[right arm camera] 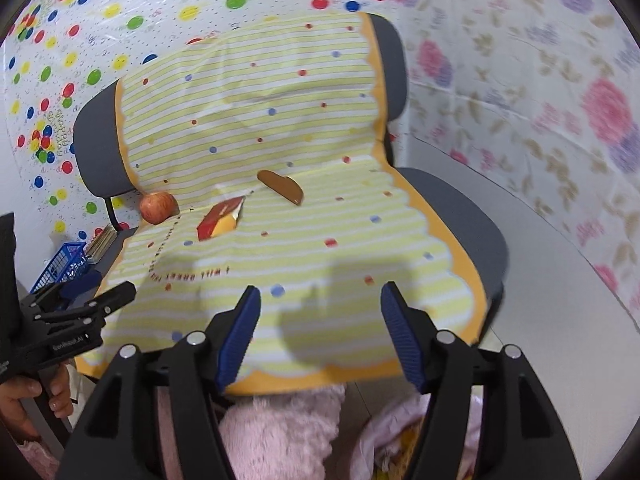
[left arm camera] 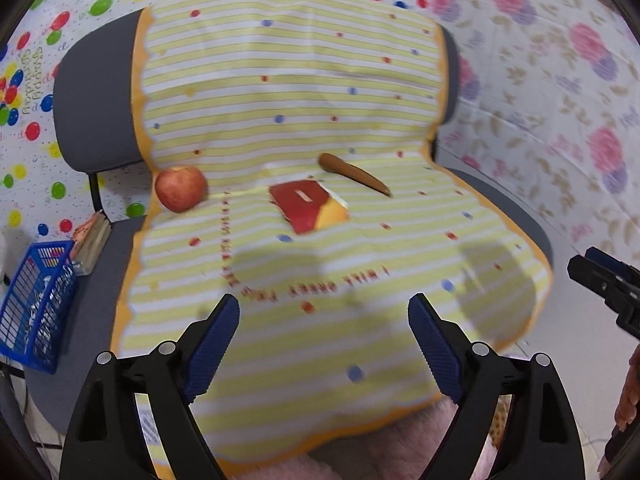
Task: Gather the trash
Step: 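Move both grippers back from the wastebasket to the chair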
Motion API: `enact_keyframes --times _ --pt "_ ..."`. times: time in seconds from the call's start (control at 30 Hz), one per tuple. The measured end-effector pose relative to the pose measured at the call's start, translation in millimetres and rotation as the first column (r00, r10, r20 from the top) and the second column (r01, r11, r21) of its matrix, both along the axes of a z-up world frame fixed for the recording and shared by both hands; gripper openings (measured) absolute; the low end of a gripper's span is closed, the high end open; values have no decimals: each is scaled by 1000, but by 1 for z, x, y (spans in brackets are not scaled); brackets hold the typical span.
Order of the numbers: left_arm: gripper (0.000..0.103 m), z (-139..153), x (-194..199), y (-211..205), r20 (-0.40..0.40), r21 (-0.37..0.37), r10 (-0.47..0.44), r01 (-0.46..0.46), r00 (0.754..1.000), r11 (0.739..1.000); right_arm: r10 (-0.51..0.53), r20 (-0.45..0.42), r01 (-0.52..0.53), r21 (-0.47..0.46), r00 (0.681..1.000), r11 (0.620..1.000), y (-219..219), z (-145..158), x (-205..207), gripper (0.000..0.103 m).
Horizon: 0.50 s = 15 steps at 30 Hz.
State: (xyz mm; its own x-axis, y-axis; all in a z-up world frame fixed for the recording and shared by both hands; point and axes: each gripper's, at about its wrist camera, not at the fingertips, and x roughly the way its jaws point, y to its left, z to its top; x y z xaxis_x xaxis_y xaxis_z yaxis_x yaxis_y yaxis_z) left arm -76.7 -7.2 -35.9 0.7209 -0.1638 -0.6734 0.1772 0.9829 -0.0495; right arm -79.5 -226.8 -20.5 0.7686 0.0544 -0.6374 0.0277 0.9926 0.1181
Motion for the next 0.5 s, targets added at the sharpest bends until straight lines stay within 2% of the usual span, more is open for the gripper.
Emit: enact_keyframes --times 0.23,0.5 --pt "86 -4 49 4 -24 -9 49 -49 999 999 41 9 -41 -43 999 998 5 -9 57 68" --pt "88 -23 109 -19 -77 -21 55 -57 996 998 27 15 -25 -88 1000 996 -8 -24 113 68"
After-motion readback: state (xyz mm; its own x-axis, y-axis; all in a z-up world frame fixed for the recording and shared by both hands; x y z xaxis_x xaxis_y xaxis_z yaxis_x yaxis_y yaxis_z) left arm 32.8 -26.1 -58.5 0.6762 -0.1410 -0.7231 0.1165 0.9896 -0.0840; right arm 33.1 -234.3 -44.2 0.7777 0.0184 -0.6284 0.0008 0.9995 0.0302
